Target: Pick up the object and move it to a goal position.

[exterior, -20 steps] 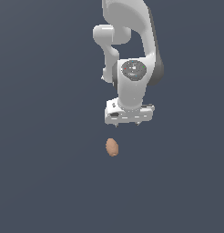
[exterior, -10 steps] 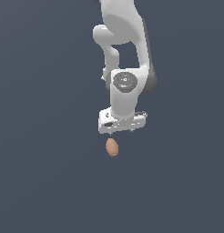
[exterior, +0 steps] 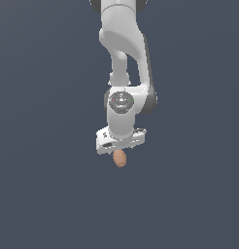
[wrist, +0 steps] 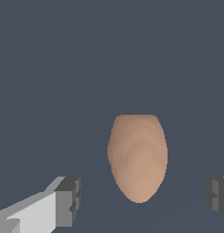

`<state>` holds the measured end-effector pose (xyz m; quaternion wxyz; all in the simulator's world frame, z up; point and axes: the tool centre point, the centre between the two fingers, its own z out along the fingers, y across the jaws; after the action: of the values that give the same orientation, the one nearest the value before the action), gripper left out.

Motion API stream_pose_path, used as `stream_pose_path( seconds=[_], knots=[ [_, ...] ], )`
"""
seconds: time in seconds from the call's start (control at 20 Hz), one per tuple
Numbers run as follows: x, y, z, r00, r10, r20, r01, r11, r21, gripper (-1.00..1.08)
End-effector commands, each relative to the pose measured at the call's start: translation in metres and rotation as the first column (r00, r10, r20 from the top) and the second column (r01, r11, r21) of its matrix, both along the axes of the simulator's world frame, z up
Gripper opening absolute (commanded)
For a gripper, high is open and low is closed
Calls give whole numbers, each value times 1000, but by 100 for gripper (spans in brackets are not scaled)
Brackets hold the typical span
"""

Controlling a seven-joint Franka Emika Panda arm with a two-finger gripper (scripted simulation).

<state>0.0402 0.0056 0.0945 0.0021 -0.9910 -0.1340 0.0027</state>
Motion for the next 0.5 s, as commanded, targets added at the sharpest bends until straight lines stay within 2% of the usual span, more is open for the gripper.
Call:
stream_pose_path(
  seconds=[0.0, 0.45],
  knots=[
    [3, -4, -4, 1000, 15, 5, -15, 1000, -2, 100],
    [3, -5, -15, 1000, 17, 4, -16, 1000, -3, 100]
  ],
)
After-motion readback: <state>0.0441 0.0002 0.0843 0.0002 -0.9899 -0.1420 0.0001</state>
